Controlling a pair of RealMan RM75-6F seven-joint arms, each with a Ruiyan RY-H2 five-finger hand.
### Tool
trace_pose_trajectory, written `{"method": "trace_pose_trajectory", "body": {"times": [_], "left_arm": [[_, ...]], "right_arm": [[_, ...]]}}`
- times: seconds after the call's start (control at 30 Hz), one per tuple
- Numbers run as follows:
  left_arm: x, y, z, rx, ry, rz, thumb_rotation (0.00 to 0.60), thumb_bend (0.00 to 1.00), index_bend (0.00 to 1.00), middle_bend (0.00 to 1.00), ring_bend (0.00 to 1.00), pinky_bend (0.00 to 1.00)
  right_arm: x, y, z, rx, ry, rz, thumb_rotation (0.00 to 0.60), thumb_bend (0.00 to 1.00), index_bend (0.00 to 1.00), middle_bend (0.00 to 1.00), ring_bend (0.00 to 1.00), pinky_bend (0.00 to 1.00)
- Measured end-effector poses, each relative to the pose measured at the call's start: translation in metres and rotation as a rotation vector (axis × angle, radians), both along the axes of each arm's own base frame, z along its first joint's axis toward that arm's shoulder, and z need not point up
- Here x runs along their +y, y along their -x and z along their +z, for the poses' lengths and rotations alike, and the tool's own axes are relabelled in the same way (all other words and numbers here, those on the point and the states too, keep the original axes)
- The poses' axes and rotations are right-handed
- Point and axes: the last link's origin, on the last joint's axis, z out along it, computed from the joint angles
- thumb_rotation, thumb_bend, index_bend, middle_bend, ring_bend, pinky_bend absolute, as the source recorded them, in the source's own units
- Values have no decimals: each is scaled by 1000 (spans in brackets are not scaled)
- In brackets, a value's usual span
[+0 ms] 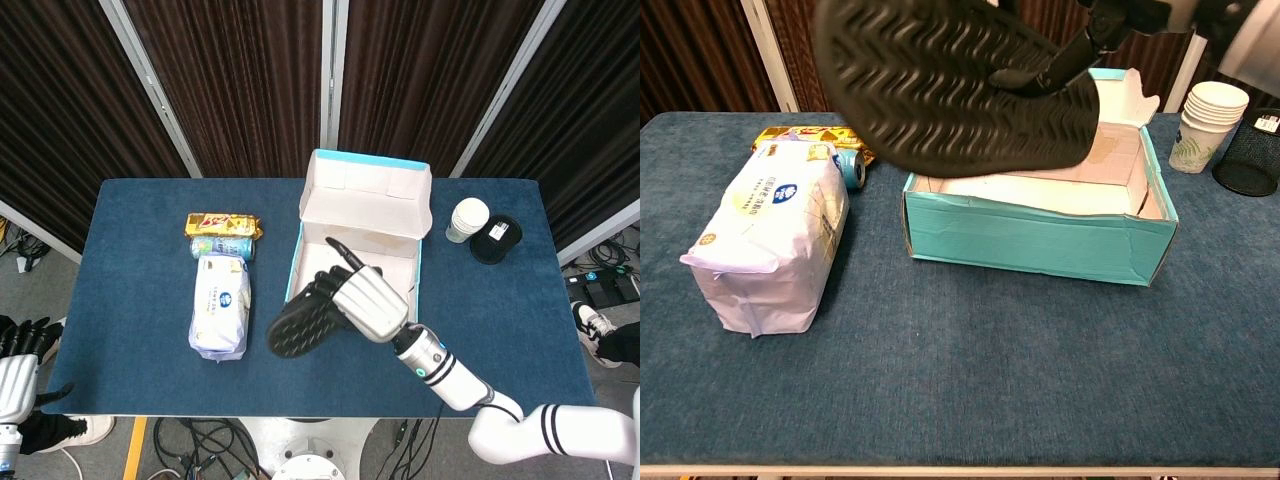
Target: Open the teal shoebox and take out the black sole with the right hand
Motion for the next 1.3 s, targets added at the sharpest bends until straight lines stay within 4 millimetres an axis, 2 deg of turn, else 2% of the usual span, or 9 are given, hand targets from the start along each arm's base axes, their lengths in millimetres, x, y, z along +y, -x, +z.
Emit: {"method": "trace_pose_trajectory", "body": {"times": [0.2, 0.43, 0.63, 0.7, 0.77, 0.93, 1.0, 1.13, 1.3], "left_arm": [[-1, 0, -1, -4, 3, -2, 600, 0, 157, 75, 27, 22], [0, 0, -2, -6, 9, -3, 600, 0, 157, 74, 27, 21], [1, 0, -3, -2, 13, 0, 600, 0, 157, 75, 27, 21], [1, 0, -3, -1, 14, 3, 600, 0, 157, 75, 27, 22], [1, 0, -3, -2, 16, 6, 600, 0, 157, 74, 27, 22], [2, 1, -4, -3, 23, 9, 600, 0, 157, 74, 27, 21], [2, 1, -4, -4, 23, 10, 600, 0, 157, 74, 27, 22], [2, 2, -4, -4, 22, 15, 600, 0, 157, 74, 27, 21], [2, 3, -5, -6, 24, 17, 600, 0, 157, 74, 27, 22]], "right_arm": [[31, 3, -3, 41, -189, -43, 600, 441, 811, 645, 576, 0], [36, 16, -27, 156, -251, -81, 600, 437, 789, 641, 560, 0], [39, 19, -62, 234, -262, -76, 600, 423, 750, 607, 512, 0], [40, 19, -72, 257, -257, -69, 600, 416, 695, 565, 458, 0], [40, 19, -79, 280, -245, -61, 600, 408, 572, 463, 341, 0], [40, 21, -96, 354, -200, -33, 600, 310, 124, 119, 23, 0], [40, 20, -103, 383, -174, -19, 600, 252, 26, 36, 0, 0], [38, 18, -113, 406, -126, 2, 600, 154, 0, 0, 0, 0], [36, 14, -111, 388, -89, 17, 600, 102, 0, 0, 0, 0]]}}
